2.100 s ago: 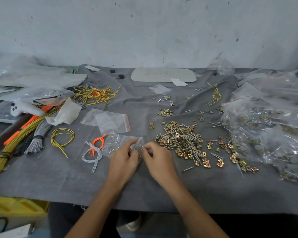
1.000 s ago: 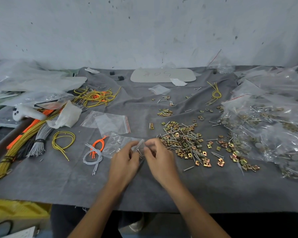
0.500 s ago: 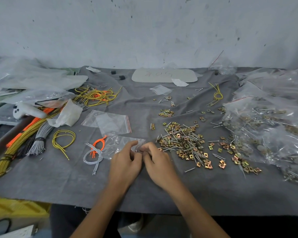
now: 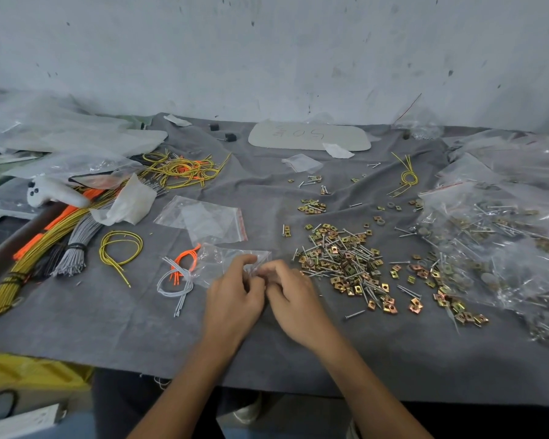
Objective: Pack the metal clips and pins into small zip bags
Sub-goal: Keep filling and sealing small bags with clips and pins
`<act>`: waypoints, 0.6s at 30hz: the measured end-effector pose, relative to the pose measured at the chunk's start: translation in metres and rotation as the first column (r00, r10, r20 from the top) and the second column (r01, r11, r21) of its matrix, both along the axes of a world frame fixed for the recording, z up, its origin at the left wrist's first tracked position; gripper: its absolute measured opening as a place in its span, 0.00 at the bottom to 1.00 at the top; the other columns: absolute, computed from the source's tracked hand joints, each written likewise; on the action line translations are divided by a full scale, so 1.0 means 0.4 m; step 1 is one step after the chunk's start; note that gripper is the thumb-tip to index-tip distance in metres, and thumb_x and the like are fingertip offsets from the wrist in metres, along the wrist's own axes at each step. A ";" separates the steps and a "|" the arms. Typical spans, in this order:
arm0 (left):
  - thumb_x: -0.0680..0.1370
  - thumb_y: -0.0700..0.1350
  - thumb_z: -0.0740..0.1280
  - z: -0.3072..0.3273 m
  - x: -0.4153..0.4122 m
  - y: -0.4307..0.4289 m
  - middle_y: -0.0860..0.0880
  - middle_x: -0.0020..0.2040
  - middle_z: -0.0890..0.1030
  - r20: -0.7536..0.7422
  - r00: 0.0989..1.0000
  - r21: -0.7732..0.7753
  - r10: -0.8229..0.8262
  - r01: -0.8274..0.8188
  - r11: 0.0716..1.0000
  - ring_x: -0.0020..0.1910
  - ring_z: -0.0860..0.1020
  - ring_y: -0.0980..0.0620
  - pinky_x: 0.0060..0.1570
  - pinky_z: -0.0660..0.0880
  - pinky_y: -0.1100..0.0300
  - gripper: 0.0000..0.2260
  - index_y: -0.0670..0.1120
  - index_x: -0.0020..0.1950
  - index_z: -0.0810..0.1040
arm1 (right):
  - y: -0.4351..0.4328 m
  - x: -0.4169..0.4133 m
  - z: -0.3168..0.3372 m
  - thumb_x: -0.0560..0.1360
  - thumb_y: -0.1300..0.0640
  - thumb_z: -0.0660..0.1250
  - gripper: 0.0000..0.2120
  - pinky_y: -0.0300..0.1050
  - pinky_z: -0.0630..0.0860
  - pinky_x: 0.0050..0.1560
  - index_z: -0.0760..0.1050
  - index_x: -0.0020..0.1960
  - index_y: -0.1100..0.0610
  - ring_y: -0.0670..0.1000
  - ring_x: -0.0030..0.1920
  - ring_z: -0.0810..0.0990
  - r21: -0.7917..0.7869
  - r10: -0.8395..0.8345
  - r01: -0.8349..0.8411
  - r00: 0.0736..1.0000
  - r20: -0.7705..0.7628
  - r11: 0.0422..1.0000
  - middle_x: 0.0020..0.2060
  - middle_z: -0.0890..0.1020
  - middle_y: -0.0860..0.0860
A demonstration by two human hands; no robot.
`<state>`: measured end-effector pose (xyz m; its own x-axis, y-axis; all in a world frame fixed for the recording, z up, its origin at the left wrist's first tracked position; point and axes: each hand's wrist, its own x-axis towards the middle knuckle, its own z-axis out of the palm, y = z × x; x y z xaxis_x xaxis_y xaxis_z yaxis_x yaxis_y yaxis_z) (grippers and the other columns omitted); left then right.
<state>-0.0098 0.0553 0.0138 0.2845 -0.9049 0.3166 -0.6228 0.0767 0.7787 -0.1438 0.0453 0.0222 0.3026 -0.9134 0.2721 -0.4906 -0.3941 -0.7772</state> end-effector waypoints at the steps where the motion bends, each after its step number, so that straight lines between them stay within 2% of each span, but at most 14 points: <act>1: 0.72 0.50 0.61 -0.001 0.001 0.001 0.54 0.32 0.77 0.015 1.000 -0.002 0.007 -0.007 1.000 0.36 0.76 0.56 0.40 0.71 0.53 0.17 0.55 0.59 0.77 | -0.006 -0.003 -0.002 0.79 0.61 0.62 0.11 0.49 0.74 0.58 0.76 0.55 0.48 0.47 0.55 0.78 0.002 -0.063 0.063 0.997 0.046 0.998 0.49 0.82 0.39; 3: 0.71 0.50 0.60 -0.001 0.000 0.002 0.54 0.30 0.76 0.042 0.999 -0.011 0.018 -0.018 1.000 0.34 0.75 0.54 0.39 0.71 0.52 0.17 0.54 0.59 0.77 | -0.029 -0.015 -0.004 0.78 0.59 0.66 0.06 0.49 0.74 0.54 0.78 0.52 0.50 0.51 0.52 0.77 -0.138 -0.260 0.254 0.965 -0.027 0.957 0.46 0.82 0.43; 5: 0.71 0.49 0.61 -0.002 -0.001 0.003 0.55 0.30 0.76 0.055 0.998 -0.023 0.022 -0.021 1.000 0.34 0.75 0.55 0.38 0.69 0.54 0.17 0.54 0.59 0.78 | -0.058 -0.028 0.003 0.78 0.54 0.68 0.03 0.52 0.70 0.52 0.79 0.50 0.51 0.56 0.50 0.76 -0.275 -0.445 0.384 0.870 -0.211 0.881 0.47 0.81 0.49; 7: 0.71 0.49 0.61 -0.002 0.000 0.004 0.57 0.33 0.77 0.054 0.998 -0.023 0.011 -0.010 1.000 0.35 0.75 0.55 0.38 0.67 0.54 0.17 0.54 0.59 0.78 | -0.080 -0.031 0.013 0.78 0.46 0.66 0.08 0.52 0.65 0.54 0.79 0.52 0.49 0.56 0.53 0.73 -0.314 -0.537 0.438 0.734 -0.417 0.843 0.51 0.79 0.50; 9: 0.71 0.49 0.61 -0.001 0.001 0.004 0.59 0.37 0.78 0.052 0.999 -0.018 0.002 -0.001 1.000 0.36 0.76 0.56 0.38 0.68 0.55 0.17 0.54 0.59 0.78 | -0.096 -0.031 0.016 0.79 0.44 0.63 0.11 0.52 0.63 0.56 0.78 0.53 0.49 0.55 0.56 0.72 -0.333 -0.554 0.443 0.649 -0.522 0.833 0.54 0.78 0.50; 12: 0.71 0.49 0.61 -0.002 0.002 0.006 0.60 0.39 0.78 0.050 0.999 -0.022 -0.001 0.002 1.000 0.37 0.76 0.57 0.37 0.67 0.56 0.17 0.54 0.58 0.78 | -0.112 -0.030 0.017 0.80 0.47 0.60 0.11 0.53 0.62 0.55 0.78 0.55 0.50 0.56 0.57 0.71 -0.358 -0.552 0.420 0.624 -0.553 0.834 0.56 0.78 0.51; 16: 0.71 0.50 0.61 -0.003 0.002 0.007 0.59 0.37 0.78 0.053 0.998 -0.023 -0.015 0.016 1.000 0.36 0.76 0.57 0.36 0.68 0.60 0.16 0.54 0.58 0.78 | -0.118 -0.025 0.014 0.79 0.46 0.62 0.11 0.53 0.63 0.55 0.78 0.54 0.50 0.56 0.55 0.72 -0.360 -0.555 0.422 0.648 -0.522 0.832 0.54 0.78 0.51; 18: 0.71 0.50 0.61 0.000 0.001 0.008 0.58 0.36 0.77 0.045 0.999 -0.012 -0.015 0.016 1.000 0.36 0.76 0.57 0.37 0.68 0.58 0.17 0.54 0.58 0.78 | -0.122 -0.022 0.013 0.81 0.49 0.61 0.09 0.52 0.62 0.55 0.77 0.55 0.51 0.56 0.56 0.71 -0.357 -0.536 0.401 0.657 -0.531 0.844 0.55 0.78 0.51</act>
<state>-0.0095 0.0583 0.0138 0.2557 -0.9049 0.3403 -0.6555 0.0964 0.7490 -0.1527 -0.0036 0.0275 0.0066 -0.9272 0.3744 -0.9766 -0.0864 -0.1968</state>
